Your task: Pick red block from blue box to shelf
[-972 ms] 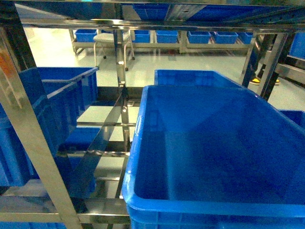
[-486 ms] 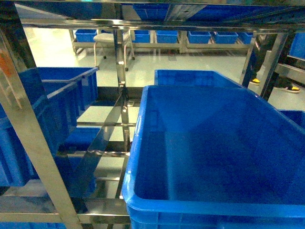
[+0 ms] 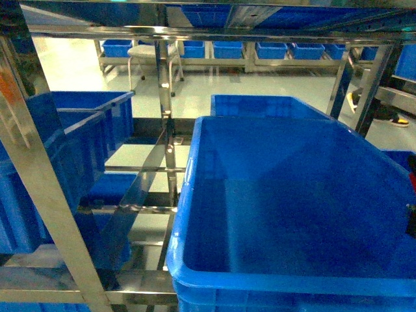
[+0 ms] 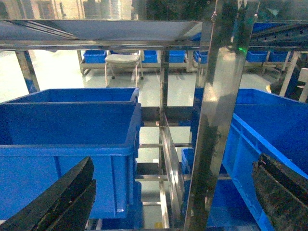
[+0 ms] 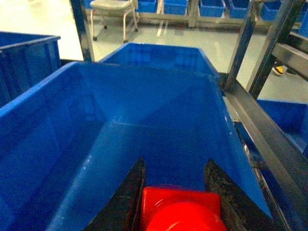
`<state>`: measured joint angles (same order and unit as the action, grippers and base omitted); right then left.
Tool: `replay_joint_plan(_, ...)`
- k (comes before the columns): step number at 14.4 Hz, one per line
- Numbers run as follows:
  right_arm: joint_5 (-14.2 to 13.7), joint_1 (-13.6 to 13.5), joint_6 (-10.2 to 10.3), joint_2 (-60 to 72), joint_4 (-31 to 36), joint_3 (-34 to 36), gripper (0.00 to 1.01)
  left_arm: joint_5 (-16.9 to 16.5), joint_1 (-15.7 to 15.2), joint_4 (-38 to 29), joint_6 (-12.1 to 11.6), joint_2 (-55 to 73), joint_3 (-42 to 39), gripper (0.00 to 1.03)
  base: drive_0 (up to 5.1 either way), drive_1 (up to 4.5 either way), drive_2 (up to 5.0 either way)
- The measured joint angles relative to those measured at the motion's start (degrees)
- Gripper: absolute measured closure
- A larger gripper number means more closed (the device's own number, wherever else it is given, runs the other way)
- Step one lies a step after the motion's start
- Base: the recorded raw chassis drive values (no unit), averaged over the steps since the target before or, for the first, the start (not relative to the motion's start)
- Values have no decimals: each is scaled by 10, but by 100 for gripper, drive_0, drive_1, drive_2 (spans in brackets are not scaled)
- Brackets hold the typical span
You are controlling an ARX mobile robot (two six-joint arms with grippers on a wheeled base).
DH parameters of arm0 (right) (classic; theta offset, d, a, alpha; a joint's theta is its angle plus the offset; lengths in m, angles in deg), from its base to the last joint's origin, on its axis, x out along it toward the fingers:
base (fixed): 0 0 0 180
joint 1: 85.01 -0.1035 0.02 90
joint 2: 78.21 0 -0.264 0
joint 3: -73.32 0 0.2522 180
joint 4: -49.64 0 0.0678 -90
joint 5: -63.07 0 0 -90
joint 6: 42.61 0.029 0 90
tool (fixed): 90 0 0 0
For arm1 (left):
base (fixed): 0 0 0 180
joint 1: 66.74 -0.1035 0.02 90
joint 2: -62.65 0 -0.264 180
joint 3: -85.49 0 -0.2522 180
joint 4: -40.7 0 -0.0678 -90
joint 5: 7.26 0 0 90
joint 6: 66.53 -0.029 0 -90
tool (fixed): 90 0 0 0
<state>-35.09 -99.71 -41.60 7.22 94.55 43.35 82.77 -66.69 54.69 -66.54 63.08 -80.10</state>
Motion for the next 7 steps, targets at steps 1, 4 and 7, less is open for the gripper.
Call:
replay_joint_plan(1, 0, -4, 0, 6, 2, 1, 73, 0, 0, 0, 0, 0, 0, 5, 0, 0, 0)
replay_joint_plan(4, -8, -1, -1, 32, 28, 2, 73, 0, 0, 0, 0, 0, 0, 5, 0, 0, 0)
replay_joint_plan(7, -12, 32, 0, 86, 65, 5, 73, 0, 0, 0, 0, 0, 0, 5, 0, 0, 0)
